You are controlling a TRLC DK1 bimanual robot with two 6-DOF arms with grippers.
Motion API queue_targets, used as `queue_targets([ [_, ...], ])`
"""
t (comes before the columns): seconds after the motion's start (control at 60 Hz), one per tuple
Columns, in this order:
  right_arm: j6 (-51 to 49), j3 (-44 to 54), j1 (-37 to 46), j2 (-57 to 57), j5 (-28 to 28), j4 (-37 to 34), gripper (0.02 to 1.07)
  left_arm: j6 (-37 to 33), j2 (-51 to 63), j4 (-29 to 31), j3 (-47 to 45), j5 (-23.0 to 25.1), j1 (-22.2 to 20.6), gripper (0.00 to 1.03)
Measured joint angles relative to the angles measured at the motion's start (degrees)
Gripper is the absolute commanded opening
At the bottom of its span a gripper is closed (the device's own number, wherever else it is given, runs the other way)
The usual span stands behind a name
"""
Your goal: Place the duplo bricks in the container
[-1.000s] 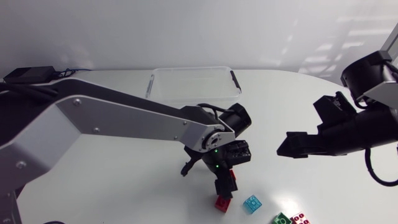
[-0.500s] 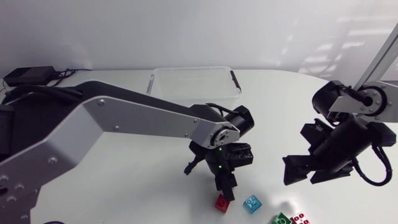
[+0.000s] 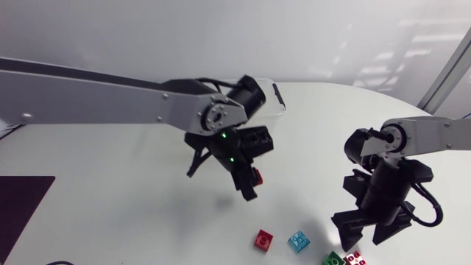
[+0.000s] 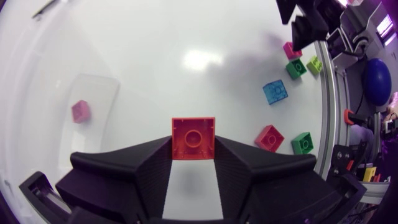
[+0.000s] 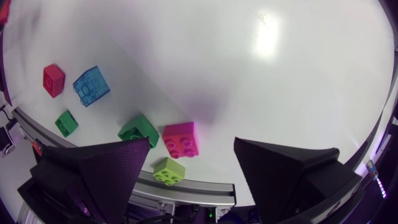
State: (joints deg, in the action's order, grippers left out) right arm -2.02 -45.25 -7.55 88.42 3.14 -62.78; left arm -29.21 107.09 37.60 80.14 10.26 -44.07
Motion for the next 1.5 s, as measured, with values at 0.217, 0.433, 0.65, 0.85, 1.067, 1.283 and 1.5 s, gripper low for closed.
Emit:
queue_targets([
  [0.217,-1.7,1.2,-1.2,2.7,-1.7,-0.3,0.97,0.4,-11.4,-0.3,0.1,0.0,6.3,0.26],
  [0.433,-2.2,1.2,-5.7,7.3,-5.0,-0.4,0.95,3.9,-15.2,-7.3,0.2,0.0,14.7,0.27],
  [0.65,-2.3,1.2,-7.0,11.4,-5.2,0.5,0.92,8.5,-15.8,-16.8,0.2,0.0,19.7,0.27],
  [0.85,-2.3,1.2,-7.7,12.1,-5.6,1.5,0.61,11.5,-13.8,-22.6,0.2,-0.3,21.5,0.3],
  [1.067,-2.3,1.2,-10.9,11.7,-8.2,2.6,0.29,12.8,-10.1,-26.5,-0.6,-2.7,21.5,0.64],
  [1.283,-2.3,0.0,-11.5,6.5,-8.9,2.0,0.28,13.2,-8.9,-27.9,-1.8,-4.3,21.5,0.94],
  [1.5,-2.3,-8.0,-11.5,-2.1,-8.2,-2.6,0.28,13.9,-10.1,-28.0,-1.8,-4.6,21.5,0.97],
])
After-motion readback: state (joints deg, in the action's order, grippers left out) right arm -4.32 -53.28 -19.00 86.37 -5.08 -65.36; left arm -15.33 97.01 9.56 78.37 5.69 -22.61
